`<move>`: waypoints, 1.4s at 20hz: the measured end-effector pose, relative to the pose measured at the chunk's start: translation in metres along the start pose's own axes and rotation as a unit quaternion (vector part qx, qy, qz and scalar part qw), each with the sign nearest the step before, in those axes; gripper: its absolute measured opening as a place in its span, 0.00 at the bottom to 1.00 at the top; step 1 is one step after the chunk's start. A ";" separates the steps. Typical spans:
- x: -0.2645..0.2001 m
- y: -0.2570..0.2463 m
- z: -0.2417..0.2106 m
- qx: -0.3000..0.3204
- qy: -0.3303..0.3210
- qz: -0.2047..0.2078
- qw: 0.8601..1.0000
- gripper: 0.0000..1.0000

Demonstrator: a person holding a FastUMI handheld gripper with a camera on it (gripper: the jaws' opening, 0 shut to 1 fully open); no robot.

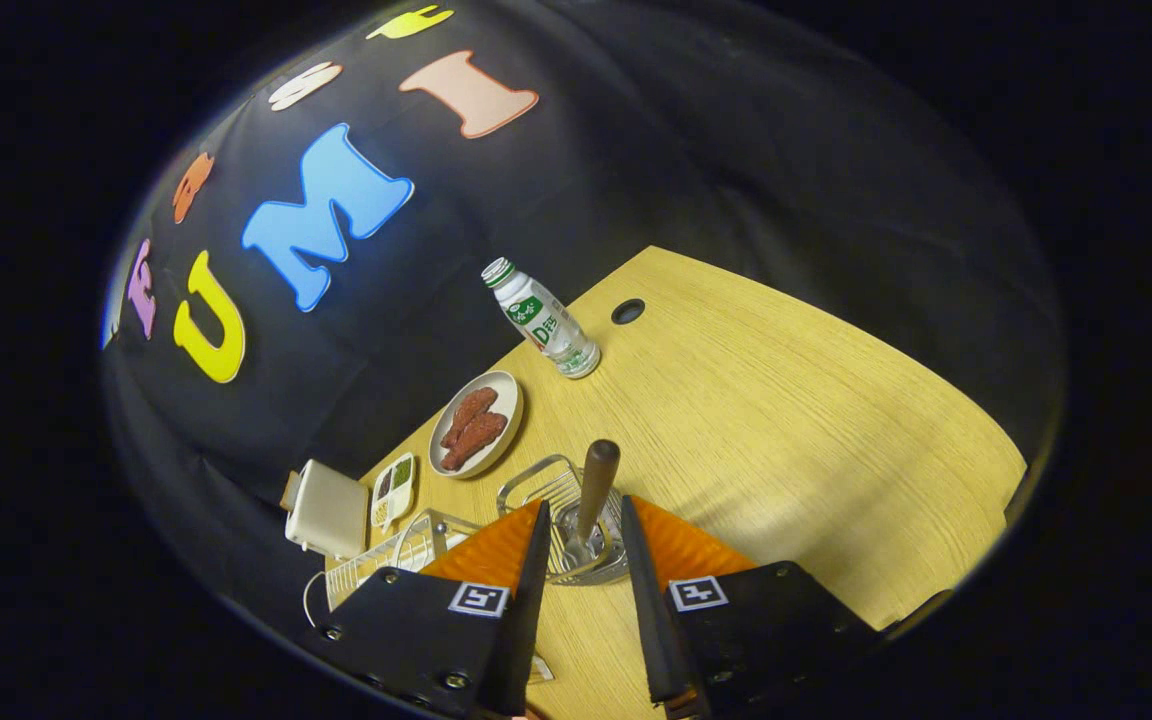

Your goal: Take the plate from the dish rack, then take the spoon from the basket and place it into the plate.

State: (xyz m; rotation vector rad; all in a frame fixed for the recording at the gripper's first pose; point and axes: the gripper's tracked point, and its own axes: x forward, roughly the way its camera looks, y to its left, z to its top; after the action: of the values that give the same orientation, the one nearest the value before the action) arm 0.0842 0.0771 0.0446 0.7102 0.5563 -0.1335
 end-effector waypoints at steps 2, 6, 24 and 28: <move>0.009 0.001 0.001 0.016 0.009 0.001 1.000 0.44; 0.017 -0.002 0.000 0.016 0.012 -0.007 1.000 0.12; -0.008 0.024 0.037 -0.003 -0.022 0.031 0.999 0.14; -0.036 0.052 0.044 -0.013 -0.031 0.070 0.997 0.14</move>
State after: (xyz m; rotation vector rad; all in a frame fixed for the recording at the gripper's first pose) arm 0.0880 0.0851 0.1211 0.7144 0.4465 -0.0174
